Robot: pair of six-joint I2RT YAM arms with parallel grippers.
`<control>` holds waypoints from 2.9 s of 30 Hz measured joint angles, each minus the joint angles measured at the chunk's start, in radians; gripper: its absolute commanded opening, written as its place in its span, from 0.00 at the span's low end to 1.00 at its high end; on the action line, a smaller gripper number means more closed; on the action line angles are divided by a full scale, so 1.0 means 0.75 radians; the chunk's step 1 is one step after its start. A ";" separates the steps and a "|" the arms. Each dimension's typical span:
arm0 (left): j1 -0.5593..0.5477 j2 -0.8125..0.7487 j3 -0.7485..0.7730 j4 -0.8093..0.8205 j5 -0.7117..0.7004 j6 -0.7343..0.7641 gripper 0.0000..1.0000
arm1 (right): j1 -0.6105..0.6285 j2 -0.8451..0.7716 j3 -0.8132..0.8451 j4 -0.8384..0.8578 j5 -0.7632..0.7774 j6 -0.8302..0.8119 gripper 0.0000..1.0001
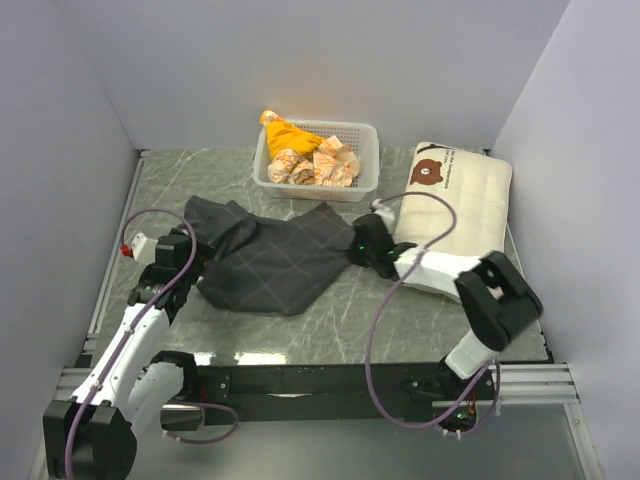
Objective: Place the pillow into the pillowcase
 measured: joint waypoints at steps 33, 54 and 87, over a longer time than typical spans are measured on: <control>0.074 0.709 0.083 0.514 0.215 0.077 0.01 | 0.500 0.758 1.201 -0.313 0.045 -0.392 0.83; 0.111 0.549 0.079 0.438 0.221 0.086 0.76 | 0.515 0.839 1.220 -0.550 0.264 -0.314 0.10; 0.115 0.868 0.611 0.201 0.106 0.190 0.01 | -0.028 -0.345 0.598 -0.605 0.307 -0.307 0.00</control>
